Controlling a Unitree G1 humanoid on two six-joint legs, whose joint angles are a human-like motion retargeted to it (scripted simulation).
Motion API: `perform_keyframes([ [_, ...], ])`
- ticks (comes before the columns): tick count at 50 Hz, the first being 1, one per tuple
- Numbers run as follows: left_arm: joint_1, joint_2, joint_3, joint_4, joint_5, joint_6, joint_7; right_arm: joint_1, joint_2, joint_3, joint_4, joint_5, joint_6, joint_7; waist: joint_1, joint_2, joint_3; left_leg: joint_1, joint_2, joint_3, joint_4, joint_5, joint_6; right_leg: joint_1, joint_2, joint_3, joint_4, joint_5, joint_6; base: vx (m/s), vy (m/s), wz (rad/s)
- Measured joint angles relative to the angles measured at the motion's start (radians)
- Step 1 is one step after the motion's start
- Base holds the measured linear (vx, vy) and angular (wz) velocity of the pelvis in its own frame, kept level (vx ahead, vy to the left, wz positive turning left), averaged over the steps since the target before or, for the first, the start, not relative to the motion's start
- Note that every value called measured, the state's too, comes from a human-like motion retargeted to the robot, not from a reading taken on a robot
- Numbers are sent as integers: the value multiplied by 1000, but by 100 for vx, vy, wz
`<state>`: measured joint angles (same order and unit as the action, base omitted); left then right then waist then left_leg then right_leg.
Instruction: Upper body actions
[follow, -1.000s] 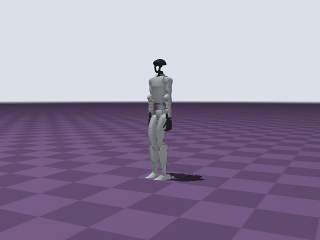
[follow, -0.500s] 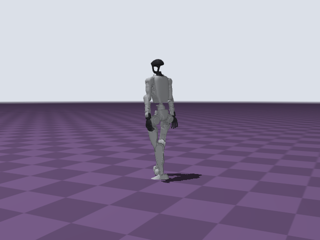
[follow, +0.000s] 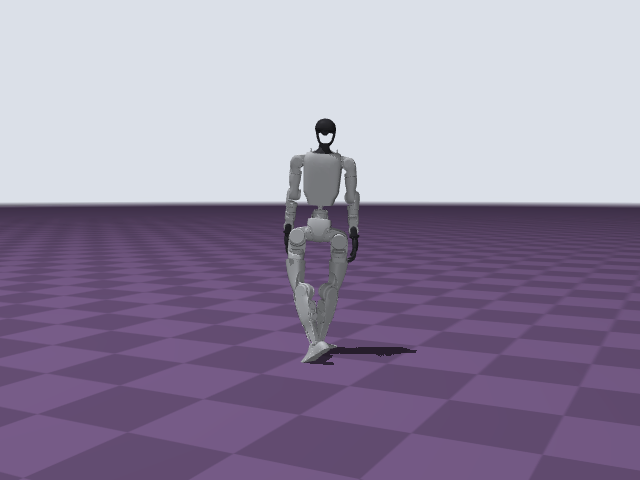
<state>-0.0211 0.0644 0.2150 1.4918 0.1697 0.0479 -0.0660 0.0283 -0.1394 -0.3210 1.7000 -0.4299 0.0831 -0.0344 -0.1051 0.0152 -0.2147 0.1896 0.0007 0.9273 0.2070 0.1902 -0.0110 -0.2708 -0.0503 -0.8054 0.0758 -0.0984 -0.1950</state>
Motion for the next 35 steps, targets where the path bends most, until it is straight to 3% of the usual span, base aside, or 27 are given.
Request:
perform_keyframes([
  [2,10,-2,-11,-4,-9,-2,-11,-24,12,22,-5,-39,-13,14,18,-56,10,-21,-11,-80,122,52,53,9,-43,90,2,13,0,8,-15,-176],
  [7,0,0,-23,23,0,5,-1,-77,47,104,-120,-138,-41,57,85,-106,63,-205,-75,-420,336,9,-118,23,-45,305,-5,49,-11,2,-10,-206],
  [9,-9,3,-24,35,2,6,13,-103,55,132,-164,-164,-57,60,89,-106,84,-244,-57,-444,340,-38,-102,26,-41,356,-4,55,-10,2,-6,-147],
  [13,-10,5,-20,52,1,2,34,-138,68,168,-215,-184,-78,63,103,-91,104,-294,15,-426,210,-141,-47,31,-22,425,-1,60,0,9,-4,-140],
  [20,-13,4,-31,100,-5,6,52,-135,72,162,-204,-137,-85,76,197,-21,172,-362,-19,-806,-116,-235,-129,105,85,548,8,82,8,26,-1,-165],
  [22,-5,-1,-35,107,-2,4,55,-126,61,159,-176,-137,-81,73,195,-13,179,-337,-28,-791,-167,-134,-89,116,83,579,33,78,21,41,8,-89],
  [24,16,-12,-36,114,3,3,52,-109,42,163,-142,-156,-70,67,142,9,163,-313,-34,-789,-161,-203,-57,120,74,587,58,68,39,53,15,-27],
  [29,1,-17,1,146,25,21,37,-106,10,167,-34,-152,-25,7,58,46,157,-278,-42,-729,-194,-215,-37,124,89,628,66,68,47,25,15,-66],
  [35,16,15,-13,114,97,18,49,-6,-13,84,0,-53,26,39,72,40,102,-260,-71,-679,-226,-236,-5,110,72,643,58,90,76,32,-5,-43],
])
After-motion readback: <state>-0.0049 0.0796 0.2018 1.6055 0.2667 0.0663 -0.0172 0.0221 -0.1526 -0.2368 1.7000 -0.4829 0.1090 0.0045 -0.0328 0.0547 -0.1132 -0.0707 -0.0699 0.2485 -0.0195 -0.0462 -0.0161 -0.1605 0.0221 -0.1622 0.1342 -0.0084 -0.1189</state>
